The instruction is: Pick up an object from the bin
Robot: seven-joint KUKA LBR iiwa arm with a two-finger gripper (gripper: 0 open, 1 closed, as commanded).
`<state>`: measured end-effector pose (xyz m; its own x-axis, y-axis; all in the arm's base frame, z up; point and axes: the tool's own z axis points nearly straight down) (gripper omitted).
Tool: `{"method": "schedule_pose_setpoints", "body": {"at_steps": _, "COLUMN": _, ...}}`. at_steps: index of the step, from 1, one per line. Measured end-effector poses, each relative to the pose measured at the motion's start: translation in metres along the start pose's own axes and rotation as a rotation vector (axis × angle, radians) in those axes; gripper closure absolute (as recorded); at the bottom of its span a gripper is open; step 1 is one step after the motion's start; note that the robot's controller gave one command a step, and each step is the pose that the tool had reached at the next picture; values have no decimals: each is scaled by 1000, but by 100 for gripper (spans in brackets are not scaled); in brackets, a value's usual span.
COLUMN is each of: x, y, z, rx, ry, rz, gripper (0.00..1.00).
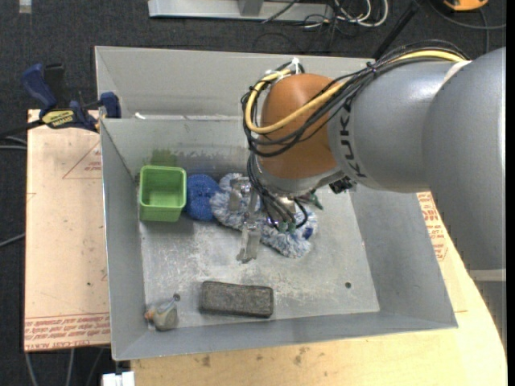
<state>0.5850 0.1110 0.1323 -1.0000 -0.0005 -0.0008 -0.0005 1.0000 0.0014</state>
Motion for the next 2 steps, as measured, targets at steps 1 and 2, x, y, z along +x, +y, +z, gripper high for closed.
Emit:
{"method": "schedule_pose_setpoints", "body": {"at_steps": 1, "x": -28, "y": -38, "z": 43, "rx": -2, "ry": -6, "rz": 79, "gripper": 0}}
{"method": "schedule_pose_setpoints", "body": {"at_steps": 2, "x": -28, "y": -56, "z": 60, "rx": -1, "ry": -9, "rz": -22, "gripper": 0}}
